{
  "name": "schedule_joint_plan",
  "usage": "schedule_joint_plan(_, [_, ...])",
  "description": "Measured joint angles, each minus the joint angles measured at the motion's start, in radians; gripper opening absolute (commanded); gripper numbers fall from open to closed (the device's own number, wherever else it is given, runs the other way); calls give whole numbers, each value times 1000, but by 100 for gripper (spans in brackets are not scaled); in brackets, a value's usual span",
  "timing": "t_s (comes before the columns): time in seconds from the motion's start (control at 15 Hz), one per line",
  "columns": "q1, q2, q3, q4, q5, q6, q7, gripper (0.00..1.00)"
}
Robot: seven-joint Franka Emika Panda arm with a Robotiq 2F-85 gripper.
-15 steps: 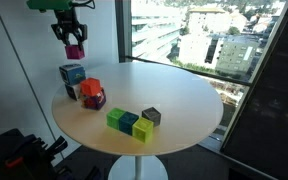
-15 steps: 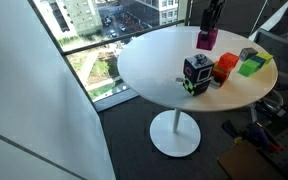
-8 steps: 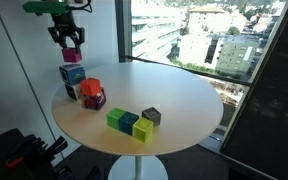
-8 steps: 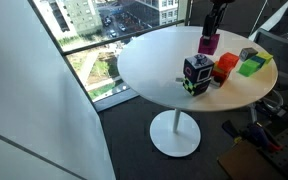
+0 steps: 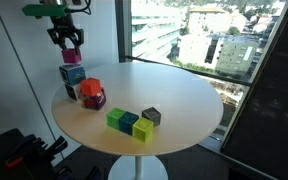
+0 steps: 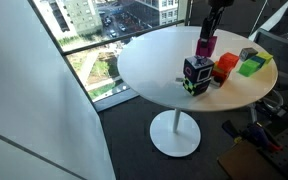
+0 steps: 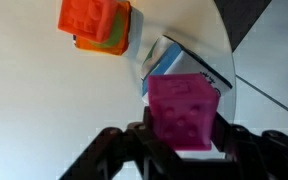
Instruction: Push the pink and grey block off the other blocks and then put the pink block on the light blue plushy cube
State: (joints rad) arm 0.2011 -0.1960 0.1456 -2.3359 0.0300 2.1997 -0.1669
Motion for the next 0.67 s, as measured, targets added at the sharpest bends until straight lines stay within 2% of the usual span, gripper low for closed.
schedule_joint_plan(0.67, [10,0,10,-10,8,9,0,30])
